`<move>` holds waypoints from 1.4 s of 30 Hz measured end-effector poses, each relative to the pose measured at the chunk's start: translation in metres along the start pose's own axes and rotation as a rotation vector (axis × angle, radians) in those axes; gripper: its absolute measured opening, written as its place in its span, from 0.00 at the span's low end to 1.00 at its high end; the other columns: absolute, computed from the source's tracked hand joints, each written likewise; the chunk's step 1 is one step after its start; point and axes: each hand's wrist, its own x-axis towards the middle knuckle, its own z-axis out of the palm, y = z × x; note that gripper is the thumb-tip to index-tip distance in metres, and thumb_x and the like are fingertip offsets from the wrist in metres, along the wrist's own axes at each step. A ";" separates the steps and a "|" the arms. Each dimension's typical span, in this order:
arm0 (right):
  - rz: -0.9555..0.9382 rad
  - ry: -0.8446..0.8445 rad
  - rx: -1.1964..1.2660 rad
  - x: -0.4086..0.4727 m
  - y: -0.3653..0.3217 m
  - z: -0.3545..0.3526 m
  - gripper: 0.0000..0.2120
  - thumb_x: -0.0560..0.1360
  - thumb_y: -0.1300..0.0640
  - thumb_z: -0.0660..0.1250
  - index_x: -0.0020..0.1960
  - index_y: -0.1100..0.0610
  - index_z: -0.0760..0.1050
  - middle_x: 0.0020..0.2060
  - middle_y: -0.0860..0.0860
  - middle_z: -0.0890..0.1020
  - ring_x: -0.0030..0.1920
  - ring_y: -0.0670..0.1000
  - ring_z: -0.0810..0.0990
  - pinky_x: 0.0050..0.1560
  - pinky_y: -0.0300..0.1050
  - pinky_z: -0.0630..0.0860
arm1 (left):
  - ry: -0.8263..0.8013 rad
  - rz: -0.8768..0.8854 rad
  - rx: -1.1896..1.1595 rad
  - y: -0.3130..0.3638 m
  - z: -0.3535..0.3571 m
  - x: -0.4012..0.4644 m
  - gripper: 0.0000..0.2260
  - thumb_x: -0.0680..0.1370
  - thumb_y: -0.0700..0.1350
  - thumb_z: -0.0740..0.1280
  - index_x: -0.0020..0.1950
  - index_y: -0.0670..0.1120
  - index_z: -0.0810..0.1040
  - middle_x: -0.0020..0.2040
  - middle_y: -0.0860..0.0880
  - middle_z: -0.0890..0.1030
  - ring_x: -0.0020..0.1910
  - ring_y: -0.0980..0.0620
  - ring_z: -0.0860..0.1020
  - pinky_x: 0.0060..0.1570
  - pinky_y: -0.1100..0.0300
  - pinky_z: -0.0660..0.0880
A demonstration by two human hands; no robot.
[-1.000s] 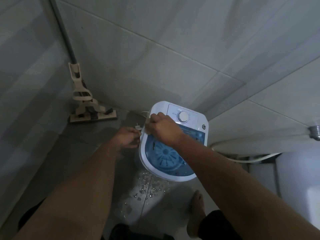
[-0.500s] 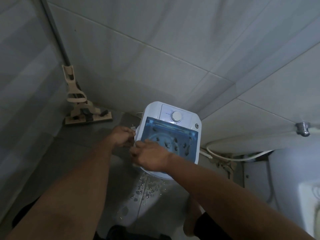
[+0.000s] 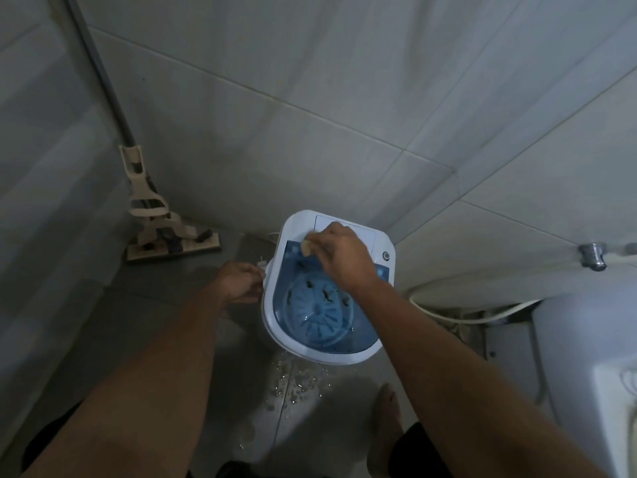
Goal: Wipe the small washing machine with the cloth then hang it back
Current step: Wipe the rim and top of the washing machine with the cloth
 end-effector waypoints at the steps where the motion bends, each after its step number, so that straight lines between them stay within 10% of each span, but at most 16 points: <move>1: 0.019 -0.021 -0.023 0.004 0.005 0.005 0.09 0.79 0.57 0.69 0.56 0.53 0.85 0.46 0.55 0.80 0.48 0.60 0.78 0.47 0.48 0.73 | 0.002 -0.002 0.006 -0.001 0.000 0.001 0.03 0.78 0.36 0.66 0.47 0.42 0.78 0.46 0.38 0.81 0.37 0.48 0.79 0.34 0.59 0.81; 21: -0.035 -0.087 0.070 -0.046 -0.012 0.051 0.11 0.75 0.56 0.75 0.57 0.56 0.85 0.47 0.55 0.80 0.47 0.56 0.79 0.50 0.50 0.80 | -0.002 0.001 -0.031 -0.003 -0.002 0.005 0.02 0.77 0.37 0.68 0.46 0.42 0.80 0.43 0.41 0.82 0.41 0.47 0.81 0.50 0.49 0.80; 32: -0.230 -0.102 0.055 -0.087 -0.017 0.059 0.08 0.78 0.54 0.71 0.54 0.55 0.85 0.43 0.52 0.75 0.44 0.55 0.75 0.43 0.45 0.71 | -0.003 -0.021 -0.029 -0.001 -0.001 0.002 0.03 0.77 0.36 0.68 0.50 0.40 0.80 0.49 0.37 0.82 0.42 0.45 0.81 0.39 0.55 0.80; 42: 0.082 -0.036 0.076 0.008 0.001 0.025 0.08 0.80 0.58 0.68 0.56 0.57 0.84 0.48 0.58 0.80 0.49 0.59 0.80 0.51 0.49 0.76 | 0.000 -0.024 -0.033 -0.001 0.001 0.003 0.03 0.78 0.36 0.66 0.47 0.42 0.79 0.43 0.42 0.81 0.39 0.48 0.80 0.45 0.53 0.79</move>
